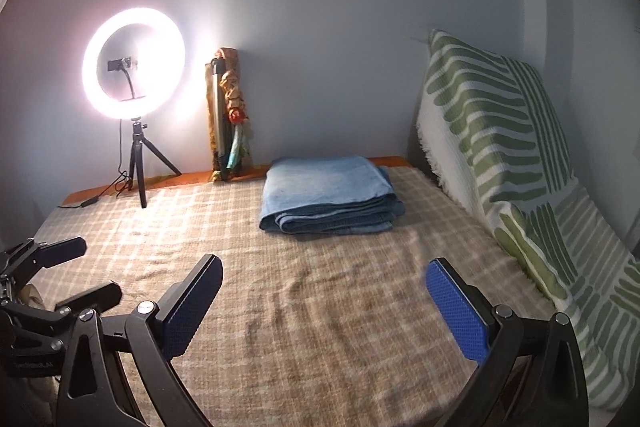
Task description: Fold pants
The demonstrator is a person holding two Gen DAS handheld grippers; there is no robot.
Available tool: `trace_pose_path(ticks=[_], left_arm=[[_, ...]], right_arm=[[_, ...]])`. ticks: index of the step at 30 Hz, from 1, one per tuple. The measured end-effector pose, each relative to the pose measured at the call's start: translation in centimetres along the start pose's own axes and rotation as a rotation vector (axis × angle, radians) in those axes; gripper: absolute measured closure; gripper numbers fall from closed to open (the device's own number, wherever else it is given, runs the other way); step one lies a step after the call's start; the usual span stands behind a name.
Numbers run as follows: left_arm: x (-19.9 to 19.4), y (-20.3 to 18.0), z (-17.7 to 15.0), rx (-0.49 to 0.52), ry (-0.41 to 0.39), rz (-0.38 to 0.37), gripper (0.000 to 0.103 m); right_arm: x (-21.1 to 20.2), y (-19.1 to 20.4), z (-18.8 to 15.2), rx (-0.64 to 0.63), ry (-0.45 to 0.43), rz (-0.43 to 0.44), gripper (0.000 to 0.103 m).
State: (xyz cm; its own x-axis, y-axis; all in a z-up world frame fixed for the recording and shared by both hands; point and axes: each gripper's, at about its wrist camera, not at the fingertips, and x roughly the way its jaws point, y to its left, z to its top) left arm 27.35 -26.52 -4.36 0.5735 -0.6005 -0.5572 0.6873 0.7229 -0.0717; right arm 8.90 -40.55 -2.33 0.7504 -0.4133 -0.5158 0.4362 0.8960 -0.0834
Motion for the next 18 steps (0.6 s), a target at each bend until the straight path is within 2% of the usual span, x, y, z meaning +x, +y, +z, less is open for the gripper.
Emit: trace_pose_path(ticks=[18], left_arm=[[-1.2, 0.3, -0.5, 0.007, -0.012, 0.016, 0.018]], right_arm=[[-0.6, -0.1, -1.3, 0.044, 0.019, 0.003, 0.000]])
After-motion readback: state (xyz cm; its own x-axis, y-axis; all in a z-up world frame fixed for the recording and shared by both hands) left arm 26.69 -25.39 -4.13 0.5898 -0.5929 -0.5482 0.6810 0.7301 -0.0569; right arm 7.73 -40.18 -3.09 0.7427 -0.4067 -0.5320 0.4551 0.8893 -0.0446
